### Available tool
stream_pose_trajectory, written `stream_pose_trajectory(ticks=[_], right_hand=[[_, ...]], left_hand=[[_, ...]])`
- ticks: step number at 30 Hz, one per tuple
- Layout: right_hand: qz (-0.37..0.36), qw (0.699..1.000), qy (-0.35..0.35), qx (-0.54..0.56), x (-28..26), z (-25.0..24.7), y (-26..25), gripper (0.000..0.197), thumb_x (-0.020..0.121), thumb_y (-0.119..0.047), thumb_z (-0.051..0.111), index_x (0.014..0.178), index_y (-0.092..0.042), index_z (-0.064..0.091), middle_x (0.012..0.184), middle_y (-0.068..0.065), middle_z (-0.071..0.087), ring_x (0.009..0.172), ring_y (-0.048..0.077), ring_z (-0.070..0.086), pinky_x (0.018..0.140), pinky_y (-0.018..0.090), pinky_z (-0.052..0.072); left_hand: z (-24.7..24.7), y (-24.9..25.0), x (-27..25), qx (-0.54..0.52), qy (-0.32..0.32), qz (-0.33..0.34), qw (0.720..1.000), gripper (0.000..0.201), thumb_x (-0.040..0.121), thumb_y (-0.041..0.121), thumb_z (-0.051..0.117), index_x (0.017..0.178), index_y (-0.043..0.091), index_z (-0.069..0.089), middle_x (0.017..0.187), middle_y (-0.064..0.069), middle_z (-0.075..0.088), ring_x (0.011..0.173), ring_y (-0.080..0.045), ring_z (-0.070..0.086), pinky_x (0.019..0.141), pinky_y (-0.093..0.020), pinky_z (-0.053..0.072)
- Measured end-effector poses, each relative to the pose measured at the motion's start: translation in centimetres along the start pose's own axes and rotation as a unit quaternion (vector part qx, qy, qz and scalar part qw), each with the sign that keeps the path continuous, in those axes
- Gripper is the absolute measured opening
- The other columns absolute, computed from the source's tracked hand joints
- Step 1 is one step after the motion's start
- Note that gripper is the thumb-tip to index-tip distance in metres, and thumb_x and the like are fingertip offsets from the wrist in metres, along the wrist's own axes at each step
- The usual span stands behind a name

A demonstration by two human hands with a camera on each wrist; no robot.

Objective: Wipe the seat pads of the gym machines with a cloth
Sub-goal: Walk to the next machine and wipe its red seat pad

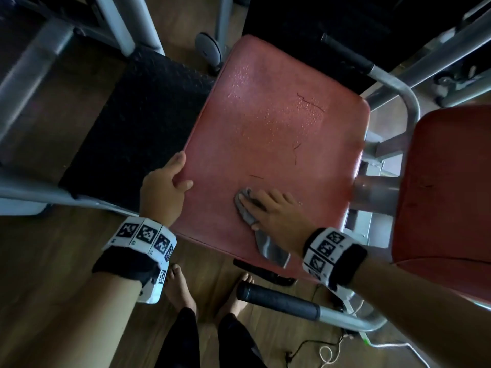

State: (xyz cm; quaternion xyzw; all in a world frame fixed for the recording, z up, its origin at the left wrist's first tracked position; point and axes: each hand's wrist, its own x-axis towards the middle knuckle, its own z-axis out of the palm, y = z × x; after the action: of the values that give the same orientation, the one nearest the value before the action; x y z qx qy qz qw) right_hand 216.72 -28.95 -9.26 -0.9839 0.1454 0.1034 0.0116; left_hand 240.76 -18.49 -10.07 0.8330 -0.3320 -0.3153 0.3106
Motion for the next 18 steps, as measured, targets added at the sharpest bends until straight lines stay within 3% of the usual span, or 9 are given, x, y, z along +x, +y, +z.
stream_pose_trajectory(ticks=[3, 6, 10, 13, 16, 18], right_hand=[[0.074, 0.997, -0.019, -0.002, 2.0, -0.8, 0.6, 0.060, 0.092, -0.043, 0.047, 0.146, -0.019, 0.036, 0.135, 0.004, 0.041, 0.104, 0.028, 0.047, 0.074, 0.042, 0.043], [0.125, 0.991, -0.047, 0.013, 2.8, -0.8, 0.3, 0.064, 0.094, -0.045, 0.047, 0.149, -0.017, 0.029, 0.140, 0.004, 0.037, 0.108, 0.028, 0.044, 0.076, 0.042, 0.041], [0.110, 0.993, -0.031, 0.016, 1.0, -0.2, -0.1, 0.066, 0.087, -0.044, 0.058, 0.143, -0.012, 0.040, 0.134, 0.005, 0.037, 0.102, 0.029, 0.051, 0.073, 0.042, 0.046], [0.089, 0.996, -0.020, 0.009, 0.2, 0.0, 0.9, 0.066, 0.084, -0.045, 0.057, 0.140, -0.012, 0.045, 0.128, 0.004, 0.037, 0.096, 0.029, 0.054, 0.067, 0.040, 0.046], [0.104, 0.994, -0.022, 0.005, 1.6, -0.5, 1.3, 0.068, 0.086, -0.045, 0.057, 0.143, -0.011, 0.041, 0.135, 0.005, 0.037, 0.102, 0.030, 0.053, 0.069, 0.040, 0.044], [0.112, 0.993, -0.043, 0.024, 2.9, -0.8, 1.3, 0.068, 0.091, -0.043, 0.053, 0.147, -0.010, 0.033, 0.142, 0.007, 0.034, 0.109, 0.030, 0.048, 0.077, 0.042, 0.045]], left_hand=[[-0.1, 0.1, -0.1, -0.010, -0.003, -0.001, 1.000, 0.063, 0.086, 0.006, 0.068, 0.143, 0.016, 0.042, 0.147, 0.001, 0.044, 0.134, -0.016, 0.042, 0.114, -0.029, 0.030], [-0.1, 0.2, -0.1, -0.015, -0.001, -0.007, 1.000, 0.063, 0.086, 0.005, 0.068, 0.143, 0.016, 0.043, 0.147, 0.003, 0.043, 0.134, -0.013, 0.042, 0.113, -0.025, 0.029], [0.0, 0.4, -0.1, -0.025, -0.002, -0.010, 1.000, 0.063, 0.086, 0.003, 0.067, 0.143, 0.015, 0.042, 0.148, 0.002, 0.042, 0.136, -0.013, 0.039, 0.115, -0.027, 0.029], [0.1, 0.5, -0.2, -0.029, 0.002, -0.020, 0.999, 0.063, 0.087, 0.003, 0.067, 0.143, 0.017, 0.042, 0.148, 0.004, 0.042, 0.136, -0.012, 0.039, 0.115, -0.028, 0.029], [0.2, 0.5, -0.3, -0.022, 0.005, -0.017, 1.000, 0.063, 0.086, 0.004, 0.067, 0.143, 0.016, 0.043, 0.147, 0.004, 0.043, 0.136, -0.012, 0.040, 0.114, -0.025, 0.029], [0.2, 0.4, -0.3, -0.026, 0.007, -0.017, 0.999, 0.062, 0.086, 0.004, 0.067, 0.143, 0.016, 0.043, 0.147, 0.004, 0.043, 0.135, -0.011, 0.040, 0.113, -0.022, 0.028]])
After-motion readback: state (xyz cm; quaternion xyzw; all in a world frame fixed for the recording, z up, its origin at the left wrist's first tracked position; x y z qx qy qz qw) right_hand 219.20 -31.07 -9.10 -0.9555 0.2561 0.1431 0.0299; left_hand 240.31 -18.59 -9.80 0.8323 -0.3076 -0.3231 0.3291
